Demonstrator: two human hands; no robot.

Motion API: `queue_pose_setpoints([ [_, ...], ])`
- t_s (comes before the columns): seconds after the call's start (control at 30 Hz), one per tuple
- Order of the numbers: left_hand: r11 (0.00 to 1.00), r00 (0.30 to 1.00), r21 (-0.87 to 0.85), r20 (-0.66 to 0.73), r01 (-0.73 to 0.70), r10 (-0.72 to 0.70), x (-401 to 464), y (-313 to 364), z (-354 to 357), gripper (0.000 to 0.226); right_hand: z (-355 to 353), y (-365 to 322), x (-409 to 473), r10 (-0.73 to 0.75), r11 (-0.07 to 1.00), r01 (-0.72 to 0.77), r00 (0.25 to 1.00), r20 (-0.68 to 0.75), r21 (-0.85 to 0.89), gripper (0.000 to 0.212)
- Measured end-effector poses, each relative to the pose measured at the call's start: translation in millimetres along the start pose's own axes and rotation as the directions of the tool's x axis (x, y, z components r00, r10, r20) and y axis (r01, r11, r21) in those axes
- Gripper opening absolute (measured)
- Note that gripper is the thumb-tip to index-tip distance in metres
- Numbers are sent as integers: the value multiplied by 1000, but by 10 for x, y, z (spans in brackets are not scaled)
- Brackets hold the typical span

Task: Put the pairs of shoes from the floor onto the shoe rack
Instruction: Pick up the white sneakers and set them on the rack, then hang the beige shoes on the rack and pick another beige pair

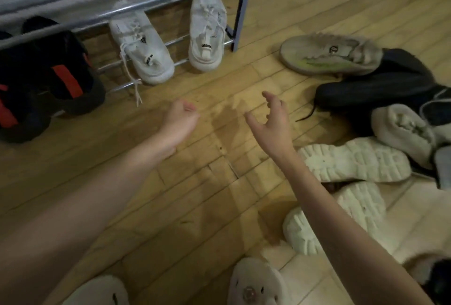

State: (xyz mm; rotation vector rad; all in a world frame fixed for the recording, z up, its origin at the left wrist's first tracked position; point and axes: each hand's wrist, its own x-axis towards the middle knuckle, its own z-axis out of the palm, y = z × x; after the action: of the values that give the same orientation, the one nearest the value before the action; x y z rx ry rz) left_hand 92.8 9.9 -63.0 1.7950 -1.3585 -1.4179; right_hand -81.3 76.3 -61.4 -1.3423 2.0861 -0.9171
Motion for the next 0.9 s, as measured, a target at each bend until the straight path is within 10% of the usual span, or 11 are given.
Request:
queue_pose_setpoints([
  [0.23,977,957,138,264,-162,122,-266,17,426,13,-677,348,-720,137,990,-111,924,-358,91,38],
  [0.4,860,855,282,438,-425,279,-542,111,803,19,-831,592,-1161,543,834,-467,599,-588,295,55],
  [0.57,796,767,299,570,-527,294,-693,135,974,21,-683,807,-1293,787,564,-795,436,-436,224,117],
  [0.77,835,790,291,562,-467,246,-742,-15,890,14,-723,933,-1360,934,336,-780,205,-292,529,107],
  [0.9,982,836,127,546,-141,50,-888,-38,791,10,-828,889,-1436,968,236,-615,214,-129,752,93],
])
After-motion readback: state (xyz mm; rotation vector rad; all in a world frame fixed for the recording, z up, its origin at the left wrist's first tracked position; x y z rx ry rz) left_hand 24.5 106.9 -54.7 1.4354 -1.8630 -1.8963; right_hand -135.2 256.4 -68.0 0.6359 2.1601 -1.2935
